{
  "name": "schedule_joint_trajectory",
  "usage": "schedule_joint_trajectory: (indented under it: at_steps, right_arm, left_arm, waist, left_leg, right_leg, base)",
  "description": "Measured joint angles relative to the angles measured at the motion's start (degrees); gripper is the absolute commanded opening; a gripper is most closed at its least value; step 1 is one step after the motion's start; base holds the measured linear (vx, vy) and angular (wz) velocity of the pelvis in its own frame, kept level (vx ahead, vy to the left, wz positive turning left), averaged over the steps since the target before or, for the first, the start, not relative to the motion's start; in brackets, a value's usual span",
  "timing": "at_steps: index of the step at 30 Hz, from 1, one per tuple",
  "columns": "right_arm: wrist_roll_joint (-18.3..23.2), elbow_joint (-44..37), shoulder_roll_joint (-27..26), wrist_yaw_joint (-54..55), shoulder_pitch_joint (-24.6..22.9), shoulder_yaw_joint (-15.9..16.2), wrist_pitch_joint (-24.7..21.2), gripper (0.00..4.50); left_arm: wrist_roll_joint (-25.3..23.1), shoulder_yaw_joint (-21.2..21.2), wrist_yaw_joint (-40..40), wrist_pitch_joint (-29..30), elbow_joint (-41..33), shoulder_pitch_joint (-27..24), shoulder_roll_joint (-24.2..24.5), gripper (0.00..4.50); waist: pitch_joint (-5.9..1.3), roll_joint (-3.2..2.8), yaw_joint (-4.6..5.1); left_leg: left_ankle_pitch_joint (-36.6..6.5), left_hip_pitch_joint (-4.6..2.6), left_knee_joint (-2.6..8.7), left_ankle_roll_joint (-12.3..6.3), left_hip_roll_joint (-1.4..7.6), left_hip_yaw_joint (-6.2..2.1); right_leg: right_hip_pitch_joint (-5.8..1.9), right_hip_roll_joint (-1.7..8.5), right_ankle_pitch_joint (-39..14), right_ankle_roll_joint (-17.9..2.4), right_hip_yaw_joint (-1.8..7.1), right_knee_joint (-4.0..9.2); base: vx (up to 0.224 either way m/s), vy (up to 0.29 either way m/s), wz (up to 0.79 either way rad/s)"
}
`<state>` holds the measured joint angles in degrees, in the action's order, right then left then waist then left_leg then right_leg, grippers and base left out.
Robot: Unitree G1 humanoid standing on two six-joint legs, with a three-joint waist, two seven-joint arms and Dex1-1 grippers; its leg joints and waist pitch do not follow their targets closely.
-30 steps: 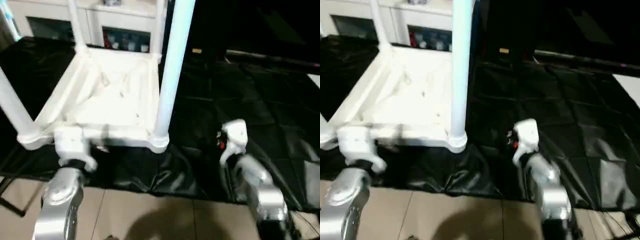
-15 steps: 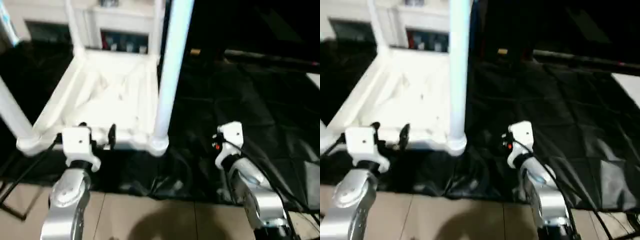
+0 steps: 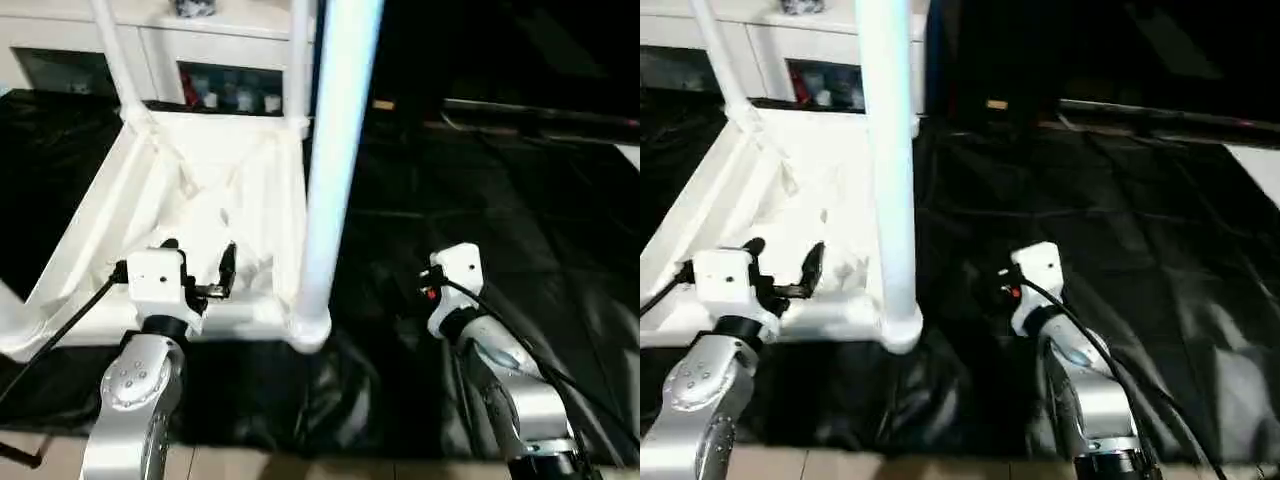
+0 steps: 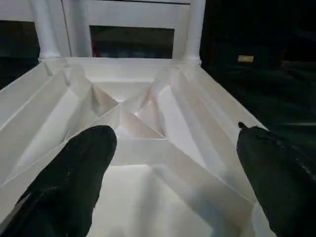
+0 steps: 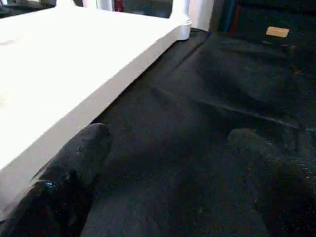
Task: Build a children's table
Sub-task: Rotate table base
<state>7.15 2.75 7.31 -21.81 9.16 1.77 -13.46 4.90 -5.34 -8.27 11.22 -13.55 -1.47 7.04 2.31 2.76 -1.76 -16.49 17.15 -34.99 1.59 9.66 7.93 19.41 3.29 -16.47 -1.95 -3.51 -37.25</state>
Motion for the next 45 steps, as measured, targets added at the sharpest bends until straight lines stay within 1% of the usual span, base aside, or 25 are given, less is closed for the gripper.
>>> schedule_joint_trajectory:
  at_steps: [1,2,3,4,5,6,7,9,10,12,13,14,17,19,21,23,25,29,30,33,35,37,39,41,45]
  right_arm:
    - [0.0,0.0,-0.01,0.0,-0.07,0.11,0.0,4.35]
    - [0.0,-0.07,0.15,0.01,-0.05,0.06,0.0,4.35]
    - [0.0,-0.15,0.41,0.02,-0.08,-0.14,0.01,4.35]
    - [0.0,-0.08,0.63,0.04,-0.23,-0.23,-0.05,4.35]
    - [0.0,-0.09,0.66,0.05,-0.25,-0.23,-0.06,4.35]
    - [-0.02,-0.1,0.62,0.07,-0.24,-0.16,-0.06,4.35]
    - [-0.05,-0.1,0.56,0.06,-0.23,0.12,-0.08,4.35]
    - [-0.05,-0.11,0.51,0.06,-0.2,0.47,-0.07,4.35]
    - [-0.05,-0.11,0.45,0.07,-0.19,0.5,-0.07,4.35]
    - [-0.08,-0.1,0.45,0.06,-0.17,0.64,-0.07,4.35]
    - [-0.16,-0.08,0.54,0.03,-0.14,0.85,-0.03,4.35]
    - [-0.26,-0.01,0.65,0.0,-0.08,0.99,0.01,4.35]
    - [-0.71,0.52,1.42,-0.62,0.21,1.05,0.31,4.35]
    - [-0.76,2.58,3.49,-2.69,2.26,1.36,0.48,4.35]
    - [-0.79,3.3,5.56,-4.45,3.46,1.33,0.59,4.35]
    - [-0.88,4.77,8.05,-7.04,4.9,1.5,0.73,4.35]
    - [-1.13,5.39,9.72,-9.1,5.23,1.72,1.27,4.35]
    - [-1.26,7.46,12.03,-12.9,5.62,2.82,2.71,4.35]
    - [-1.24,7.87,12.46,-13.74,5.85,2.83,2.84,4.39]
    - [-1.15,9.1,13.52,-15.74,6.73,3.02,3.53,4.39]
    - [-1.04,9.22,13.66,-16.47,6.82,3.21,4.1,4.41]
    - [-0.9,9.23,13.76,-17.29,6.78,3.26,4.22,4.41]
    - [-0.8,9.23,13.79,-17.79,6.71,3.37,4.35,4.41]
    - [-0.79,9.23,13.81,-18.16,6.51,3.67,4.79,4.41]
    - [-0.81,9.23,13.83,-18.49,6.23,3.92,5.15,4.41]
  left_arm:
    - [0.46,-0.2,-0.41,-0.05,0.01,-0.41,0.19,4.5]
    - [0.84,-0.43,-0.95,-0.34,-0.01,-0.34,0.24,4.5]
    - [1.11,-0.42,-1.36,-0.64,-0.05,-0.13,0.26,4.5]
    - [1.17,0.06,-1.81,-0.94,-0.05,-0.21,0.27,4.5]
    - [1.17,0.46,-2.25,-0.98,-0.05,-0.22,0.33,4.5]
    - [1.21,0.65,-2.54,-0.96,0.03,-0.15,0.57,4.5]
    - [1.33,0.59,-2.92,-0.92,0.79,-0.15,1.19,4.5]
    - [1.57,0.02,-3.42,-0.89,1.58,-0.14,2.06,4.5]
    - [2.1,-0.09,-4.57,-0.86,1.81,0.05,2.9,4.5]
    - [2.9,0.16,-7.51,-0.41,2.99,0.74,4.89,4.5]
    - [3.36,0.62,-10.18,-0.33,4.06,1.63,6.71,4.5]
    - [3.78,0.88,-11.9,-0.34,4.55,2.11,7.43,4.5]
    - [4.95,2.48,-16.51,0.42,5.72,3.03,9.19,4.5]
    - [5.39,4.5,-21.85,2.0,8.79,5.57,13.19,4.5]
    - [5.34,5.53,-25.5,2.49,11.12,7.93,15.63,4.5]
    - [4.76,7.32,-29.82,2.56,14.19,10.97,18.72,4.5]
    - [3.83,8.5,-33.3,2.52,16.24,12.64,20.84,4.5]
    - [1.73,12.64,-40.37,0.43,20.78,15.07,24.06,4.5]
    - [1.49,13.07,-41.66,-0.17,21.98,15.87,24.4,4.32]
    - [0.08,14.45,-44.0,-3.23,27.46,20.72,24.47,4.32]
    - [-0.84,15.38,-44.64,-5.11,30.6,23.85,24.33,3.96]
    - [-1.92,16.17,-45.24,-6.82,33.67,26.07,24.07,3.92]
    - [-2.69,17.24,-46.05,-8.05,37.07,28.13,23.76,3.83]
    - [-3.57,18.2,-47.58,-9.69,40.59,30.11,23.63,3.53]
    - [-4.18,19.26,-50.17,-11.64,44.92,32.22,23.65,3.28]
  waist:
    - [-0.23,0.33,0.05]
    - [-0.48,0.67,-0.16]
    - [-0.56,0.71,-0.29]
    - [-0.51,0.72,-0.43]
    - [-0.46,0.6,-0.55]
    - [-0.41,0.46,-0.77]
    - [-0.36,0.48,-1.25]
    - [-0.15,0.27,-1.53]
    - [0.03,0.21,-1.75]
    - [0.4,-0.01,-1.92]
    - [0.56,0.0,-1.94]
    - [0.63,-0.04,-1.91]
    - [0.7,-0.16,-1.72]
    - [0.74,-0.22,-1.61]
    - [0.78,-0.29,-1.57]
    - [0.77,-0.28,-1.62]
    - [0.75,-0.29,-1.61]
    - [0.73,-0.31,-1.62]
    - [0.73,-0.31,-1.63]
    - [0.73,-0.31,-1.82]
    - [0.74,-0.35,-1.8]
    - [0.75,-0.37,-1.76]
    - [0.77,-0.41,-1.72]
    - [0.83,-0.53,-1.62]
    - [0.86,-0.67,-1.65]
  left_leg:
    - [0.02,0.13,-0.8,0.01,-0.49,-0.8]
    - [0.07,0.99,-1.44,0.05,-0.98,-1.08]
    - [0.09,1.98,-2.26,0.1,-1.11,-1.22]
    - [0.07,2.51,-2.45,0.21,-0.71,-1.24]
    - [-0.14,2.56,-2.25,1.29,-0.21,-1.23]
    - [-0.09,2.41,-1.92,3.82,0.36,-1.26]
    - [0.16,2.25,-1.87,4.31,0.7,-1.27]
    - [0.56,1.66,-1.35,4.97,0.77,-1.19]
    - [0.76,1.23,-1.2,4.78,1.04,-0.96]
    - [1.25,0.91,-1.09,4.65,1.27,-0.59]
    - [1.57,0.87,-0.93,4.63,1.28,-0.47]
    - [1.82,0.88,-0.81,4.58,1.29,-0.42]
    - [2.57,1.08,-0.49,4.42,1.3,-0.32]
    - [2.95,1.39,-0.48,4.35,1.3,-0.3]
    - [3.18,1.8,-0.47,4.27,1.3,-0.19]
    - [3.34,1.89,-0.47,4.3,1.31,-0.04]
    - [3.51,2.04,-0.47,4.23,1.33,0.13]
    - [4.05,2.92,-0.44,3.85,1.35,0.21]
    - [4.11,3.06,-0.44,3.79,1.35,0.23]
    - [4.15,3.16,-0.44,3.75,1.36,0.23]
    - [4.07,3.14,-0.44,3.83,1.37,0.25]
    - [4.07,3.12,-0.44,3.85,1.37,0.27]
    - [4.1,3.1,-0.44,3.86,1.38,0.27]
    - [4.11,3.09,-0.44,3.88,1.38,0.27]
    - [4.12,3.09,-0.43,3.89,1.38,0.28]
  right_leg:
    - [1.01,-0.03,-0.19,0.3,1.41,-1.53]
    - [0.9,-0.2,-0.76,1.32,2.5,-1.76]
    - [0.76,-0.69,-1.62,2.78,3.87,-1.56]
    - [0.88,-1.38,-1.64,2.86,4.57,-1.62]
    - [0.89,-1.83,-1.61,2.89,4.65,-1.5]
    - [0.95,-2.11,-1.61,2.88,4.48,-1.65]
    - [0.89,-2.14,-1.43,2.67,4.37,-1.76]
    - [0.37,-2.0,-0.91,2.5,4.12,-1.44]
    - [0.22,-1.9,-0.86,2.0,4.05,-1.39]
    - [-0.03,-1.84,-0.47,1.88,4.05,-1.38]
    - [-0.03,-1.77,-0.13,1.82,4.06,-1.37]
    - [0.01,-1.76,0.12,1.83,4.07,-1.26]
    - [0.29,-1.76,1.03,1.91,4.08,-0.8]
    - [0.62,-1.77,1.37,2.04,4.09,-0.8]
    - [0.72,-1.77,1.71,1.77,4.08,-0.75]
    - [0.89,-1.76,1.82,1.76,4.07,-0.73]
    - [1.22,-1.76,1.89,1.72,4.13,-0.73]
    - [1.98,-1.77,1.95,1.79,4.09,-0.67]
    - [2.12,-1.77,1.99,1.82,4.09,-0.66]
    - [2.19,-1.77,2.01,1.83,4.06,-0.66]
    - [2.18,-1.76,2.03,1.81,4.06,-0.66]
    - [2.18,-1.74,2.06,1.79,4.07,-0.67]
    - [2.17,-1.74,2.11,1.77,4.07,-0.67]
    - [2.17,-1.74,2.14,1.75,4.07,-0.67]
    - [2.18,-1.74,2.16,1.74,4.07,-0.67]
  base:
    - [0.07,-0.013,0.07]
    - [0.0,0.0,0.0]
    - [0.0,0.0,0.0]
    - [0.0,0.0,0.0]
    - [-0.059,-0.027,0.19]
    - [-0.085,-0.043,0.19]
    - [-0.085,-0.043,0.19]
    - [-0.113,-0.039,0.07]
    - [-0.111,-0.036,0.06]
    - [-0.12,-0.02,0.05]
    - [-0.131,-0.014,0.03]
    - [-0.121,-0.005,0.0]
    - [-0.09,0.003,-0.04]
    - [-0.064,0.002,-0.02]
    - [-0.031,0.001,0.0]
    - [0.0,0.0,0.0]
    - [0.0,0.0,0.0]
    - [0.0,0.0,0.0]
    - [0.0,0.0,0.0]
    - [0.0,0.0,0.0]
    - [0.0,0.0,0.0]
    - [0.0,0.0,0.0]
    - [0.0,0.0,0.0]
    - [0.0,0.0,0.0]
    - [0.0,0.0,0.0]
